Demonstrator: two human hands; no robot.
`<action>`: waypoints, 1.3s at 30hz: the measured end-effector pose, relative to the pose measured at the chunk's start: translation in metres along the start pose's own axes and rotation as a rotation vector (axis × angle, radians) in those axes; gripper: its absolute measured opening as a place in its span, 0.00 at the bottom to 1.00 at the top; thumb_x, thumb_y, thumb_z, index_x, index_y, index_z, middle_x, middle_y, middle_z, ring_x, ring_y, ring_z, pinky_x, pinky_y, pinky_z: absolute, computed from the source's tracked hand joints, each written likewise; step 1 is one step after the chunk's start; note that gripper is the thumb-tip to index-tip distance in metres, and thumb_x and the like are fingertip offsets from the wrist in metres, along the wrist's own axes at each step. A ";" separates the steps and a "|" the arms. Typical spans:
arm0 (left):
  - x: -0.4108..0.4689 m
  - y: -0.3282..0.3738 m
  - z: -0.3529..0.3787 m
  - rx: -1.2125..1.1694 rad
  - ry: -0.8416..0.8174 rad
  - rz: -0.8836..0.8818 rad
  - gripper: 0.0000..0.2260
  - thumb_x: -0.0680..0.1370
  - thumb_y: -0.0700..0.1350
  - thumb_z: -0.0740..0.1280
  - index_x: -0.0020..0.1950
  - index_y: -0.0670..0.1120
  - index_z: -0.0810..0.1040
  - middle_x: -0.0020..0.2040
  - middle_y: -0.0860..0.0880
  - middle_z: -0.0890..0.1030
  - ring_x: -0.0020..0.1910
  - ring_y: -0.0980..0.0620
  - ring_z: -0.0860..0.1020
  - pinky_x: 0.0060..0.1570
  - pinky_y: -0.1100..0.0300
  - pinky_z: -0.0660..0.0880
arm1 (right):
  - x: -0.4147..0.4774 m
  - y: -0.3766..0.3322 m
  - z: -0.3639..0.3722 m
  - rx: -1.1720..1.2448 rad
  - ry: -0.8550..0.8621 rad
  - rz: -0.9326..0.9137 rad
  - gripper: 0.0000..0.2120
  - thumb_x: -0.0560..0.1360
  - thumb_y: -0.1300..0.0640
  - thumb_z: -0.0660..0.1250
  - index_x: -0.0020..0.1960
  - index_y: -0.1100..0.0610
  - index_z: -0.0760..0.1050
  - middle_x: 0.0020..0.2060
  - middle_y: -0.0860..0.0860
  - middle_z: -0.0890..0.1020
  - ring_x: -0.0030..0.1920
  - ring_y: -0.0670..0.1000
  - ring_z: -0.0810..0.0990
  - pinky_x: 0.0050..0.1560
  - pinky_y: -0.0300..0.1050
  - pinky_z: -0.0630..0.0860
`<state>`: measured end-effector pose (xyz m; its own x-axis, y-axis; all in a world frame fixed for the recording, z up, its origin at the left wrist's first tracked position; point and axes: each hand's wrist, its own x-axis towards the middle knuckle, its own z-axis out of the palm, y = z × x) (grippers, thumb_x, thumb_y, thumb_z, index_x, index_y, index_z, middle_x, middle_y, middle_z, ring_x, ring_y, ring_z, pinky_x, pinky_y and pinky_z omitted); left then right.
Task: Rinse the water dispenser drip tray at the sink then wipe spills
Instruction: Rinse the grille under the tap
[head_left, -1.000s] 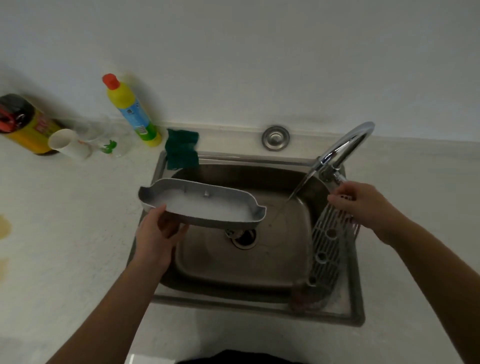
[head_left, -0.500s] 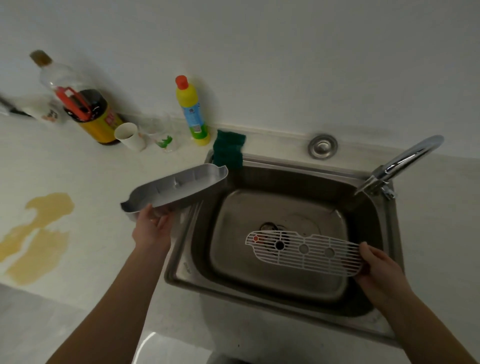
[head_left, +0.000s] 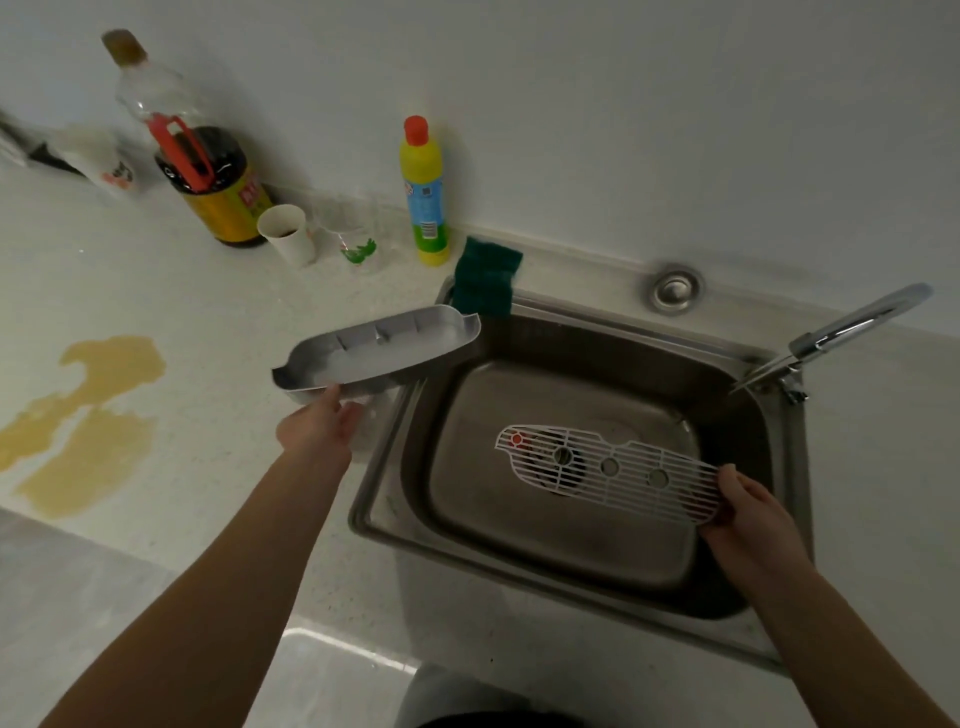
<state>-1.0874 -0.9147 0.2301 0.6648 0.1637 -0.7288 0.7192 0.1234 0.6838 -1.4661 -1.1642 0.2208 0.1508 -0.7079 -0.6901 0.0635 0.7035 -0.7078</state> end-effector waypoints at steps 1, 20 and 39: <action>-0.003 -0.004 0.000 0.027 -0.020 -0.006 0.11 0.76 0.44 0.77 0.52 0.40 0.80 0.51 0.43 0.84 0.47 0.48 0.86 0.40 0.58 0.84 | 0.000 0.000 -0.001 0.012 0.006 -0.002 0.08 0.84 0.57 0.63 0.48 0.58 0.77 0.42 0.55 0.83 0.42 0.51 0.83 0.36 0.45 0.85; -0.118 -0.151 0.176 0.560 -0.816 0.251 0.08 0.84 0.40 0.66 0.60 0.48 0.80 0.51 0.47 0.87 0.46 0.50 0.88 0.40 0.57 0.84 | 0.058 -0.048 -0.041 0.166 0.263 -0.034 0.09 0.81 0.55 0.69 0.51 0.62 0.81 0.43 0.57 0.88 0.42 0.55 0.89 0.43 0.51 0.84; -0.099 -0.138 0.194 0.347 -0.677 0.304 0.10 0.82 0.45 0.68 0.60 0.57 0.84 0.56 0.53 0.87 0.55 0.53 0.86 0.52 0.55 0.83 | 0.055 -0.090 -0.008 -0.811 0.172 -0.543 0.10 0.84 0.46 0.60 0.46 0.48 0.74 0.36 0.50 0.83 0.34 0.49 0.83 0.35 0.47 0.82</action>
<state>-1.2130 -1.1380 0.2014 0.7389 -0.4988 -0.4530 0.4355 -0.1595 0.8859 -1.4713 -1.2670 0.2453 0.1524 -0.9660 -0.2087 -0.6229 0.0701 -0.7791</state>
